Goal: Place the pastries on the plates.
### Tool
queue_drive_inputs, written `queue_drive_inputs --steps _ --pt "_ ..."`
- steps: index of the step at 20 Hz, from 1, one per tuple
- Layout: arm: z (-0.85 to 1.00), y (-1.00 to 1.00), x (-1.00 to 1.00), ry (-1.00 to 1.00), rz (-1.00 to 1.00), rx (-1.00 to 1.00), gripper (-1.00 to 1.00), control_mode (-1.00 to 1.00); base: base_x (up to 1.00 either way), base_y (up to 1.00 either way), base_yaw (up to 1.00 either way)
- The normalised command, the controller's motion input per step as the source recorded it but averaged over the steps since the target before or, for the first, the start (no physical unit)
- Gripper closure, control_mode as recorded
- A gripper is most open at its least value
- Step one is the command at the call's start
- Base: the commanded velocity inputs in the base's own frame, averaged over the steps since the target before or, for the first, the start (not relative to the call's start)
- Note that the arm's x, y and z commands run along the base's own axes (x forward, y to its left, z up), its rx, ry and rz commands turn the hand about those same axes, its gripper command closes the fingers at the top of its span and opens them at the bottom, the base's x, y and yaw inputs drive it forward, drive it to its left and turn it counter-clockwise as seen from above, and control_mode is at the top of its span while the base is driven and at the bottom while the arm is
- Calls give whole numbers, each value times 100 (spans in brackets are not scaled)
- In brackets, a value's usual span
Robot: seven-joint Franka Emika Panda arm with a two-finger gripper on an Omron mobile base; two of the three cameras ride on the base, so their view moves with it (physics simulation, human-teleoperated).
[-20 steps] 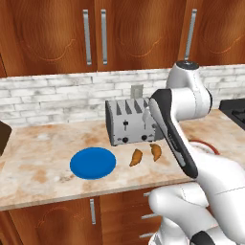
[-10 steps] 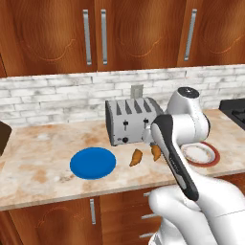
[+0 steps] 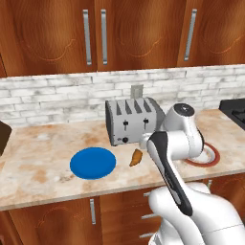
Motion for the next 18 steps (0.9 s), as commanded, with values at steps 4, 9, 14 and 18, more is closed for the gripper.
queue_drive_inputs --steps 4,9,14,18 --pt "-26 10 20 0 -20 9 -100 -100 0 0 0" --pt "-10 16 39 1 -18 1 -100 -100 0 0 0" --pt "-39 8 58 14 -7 6 -100 -100 0 0 0" --pt "-44 0 59 7 0 6 -100 -100 0 0 0"
